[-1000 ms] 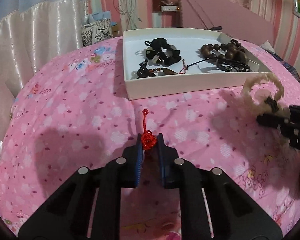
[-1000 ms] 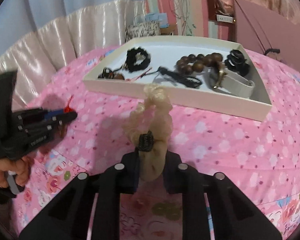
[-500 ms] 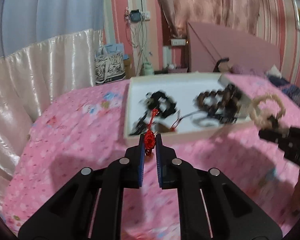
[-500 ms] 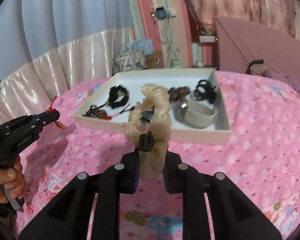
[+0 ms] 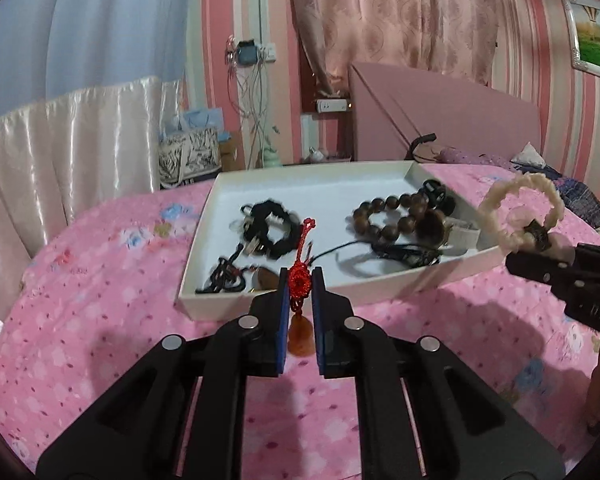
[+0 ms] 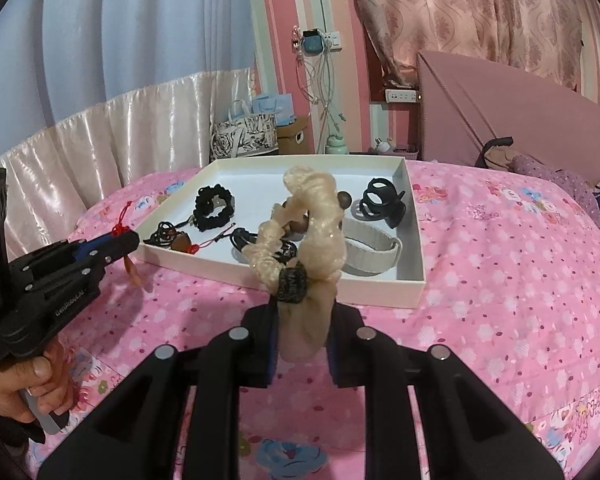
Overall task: Organize jewelry
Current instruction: 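Carry the scrunchie and red-tassel pendant over the white tray, then hold both items still above the tray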
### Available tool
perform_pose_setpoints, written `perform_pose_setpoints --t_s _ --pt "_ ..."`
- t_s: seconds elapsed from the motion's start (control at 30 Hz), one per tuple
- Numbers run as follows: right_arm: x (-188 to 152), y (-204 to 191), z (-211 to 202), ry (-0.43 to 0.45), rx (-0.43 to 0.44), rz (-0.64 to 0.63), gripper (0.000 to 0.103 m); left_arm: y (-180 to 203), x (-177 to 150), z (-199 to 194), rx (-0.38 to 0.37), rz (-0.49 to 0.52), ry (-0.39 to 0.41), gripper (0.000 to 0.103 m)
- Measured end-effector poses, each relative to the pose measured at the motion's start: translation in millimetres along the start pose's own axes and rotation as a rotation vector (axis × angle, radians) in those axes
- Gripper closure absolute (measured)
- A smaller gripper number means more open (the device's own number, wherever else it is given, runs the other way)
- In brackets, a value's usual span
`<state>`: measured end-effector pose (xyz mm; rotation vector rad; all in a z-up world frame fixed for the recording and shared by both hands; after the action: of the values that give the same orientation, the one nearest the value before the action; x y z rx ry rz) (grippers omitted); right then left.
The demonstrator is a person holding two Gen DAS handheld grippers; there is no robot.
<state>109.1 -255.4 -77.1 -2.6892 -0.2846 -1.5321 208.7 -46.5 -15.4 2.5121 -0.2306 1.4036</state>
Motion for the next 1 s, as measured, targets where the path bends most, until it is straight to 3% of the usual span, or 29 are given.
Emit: perform_pose_setpoints --t_s 0.27,1.0 --pt "-3 -6 3 -0.014 -0.003 -0.021 0.084 -29 -4 12 -0.027 -0.148 -0.048 0.094" --pt "-3 -4 -4 0.004 -0.035 -0.010 0.083 -25 -3 2 0.021 -0.124 0.011 0.094"
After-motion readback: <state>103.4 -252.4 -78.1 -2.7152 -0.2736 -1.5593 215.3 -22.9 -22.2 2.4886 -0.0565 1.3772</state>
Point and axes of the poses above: each gripper's, at about its wrist camera, not at the fingertips, and z roughly the way its jaws point, y to its right, x to its top, the point moved 3 cm from there along z, roughly the way its jaws point, and after that the axes turned 12 degrees about -z, right-handed, at the moved point
